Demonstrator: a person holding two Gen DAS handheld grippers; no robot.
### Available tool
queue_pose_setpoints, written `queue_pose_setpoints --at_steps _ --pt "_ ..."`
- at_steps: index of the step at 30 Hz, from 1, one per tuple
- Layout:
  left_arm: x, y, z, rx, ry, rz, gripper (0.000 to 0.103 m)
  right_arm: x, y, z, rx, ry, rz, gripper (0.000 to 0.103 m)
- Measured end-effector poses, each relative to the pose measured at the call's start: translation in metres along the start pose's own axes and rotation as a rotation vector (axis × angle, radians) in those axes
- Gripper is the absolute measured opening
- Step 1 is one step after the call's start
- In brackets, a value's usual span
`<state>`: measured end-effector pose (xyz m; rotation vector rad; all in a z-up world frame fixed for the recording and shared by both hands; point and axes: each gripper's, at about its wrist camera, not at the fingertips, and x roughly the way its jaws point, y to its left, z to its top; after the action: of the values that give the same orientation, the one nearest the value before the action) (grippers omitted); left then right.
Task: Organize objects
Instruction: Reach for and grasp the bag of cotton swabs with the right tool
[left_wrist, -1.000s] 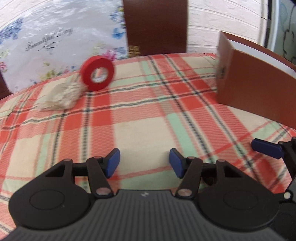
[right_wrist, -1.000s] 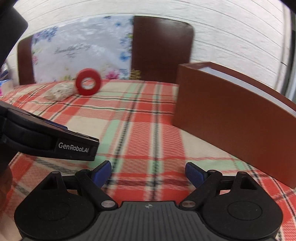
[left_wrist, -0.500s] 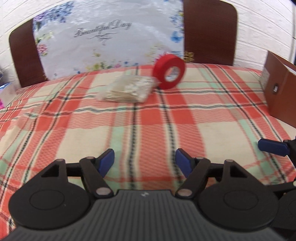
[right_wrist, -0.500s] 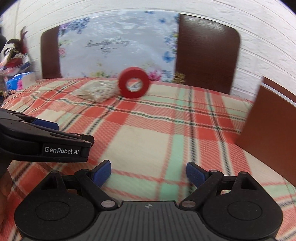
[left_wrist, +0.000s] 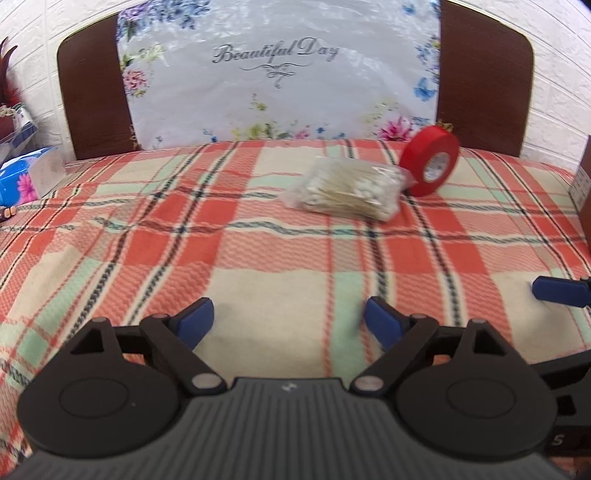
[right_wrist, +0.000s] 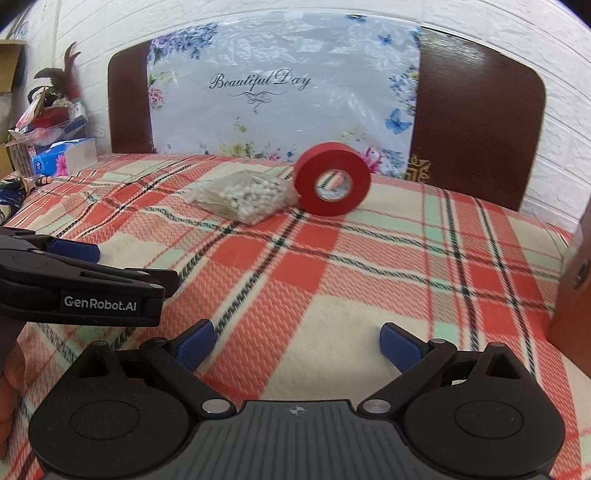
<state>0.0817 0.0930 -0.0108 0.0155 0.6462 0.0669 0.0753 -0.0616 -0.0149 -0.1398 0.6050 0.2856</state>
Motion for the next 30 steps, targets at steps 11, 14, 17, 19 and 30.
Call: queue_pose_setpoints --at_steps 11,14,17,19,30 --pt "0.011 0.049 0.005 -0.172 -0.048 0.011 0.091 0.032 0.023 0.025 -0.056 -0.016 0.045 0.096" --pt "0.009 0.055 0.004 -0.211 -0.069 -0.017 0.091 0.044 0.027 0.035 -0.068 -0.020 0.071 0.096" --pt "0.008 0.060 0.003 -0.260 -0.092 -0.036 0.091 0.060 0.031 0.047 -0.073 -0.023 0.079 0.097" --pt "0.008 0.068 0.003 -0.312 -0.107 -0.047 0.091 0.070 0.036 0.054 -0.095 -0.027 0.082 0.098" --pt "0.009 0.085 0.002 -0.438 -0.150 -0.019 0.091 0.113 0.037 0.085 -0.047 -0.036 0.116 0.088"
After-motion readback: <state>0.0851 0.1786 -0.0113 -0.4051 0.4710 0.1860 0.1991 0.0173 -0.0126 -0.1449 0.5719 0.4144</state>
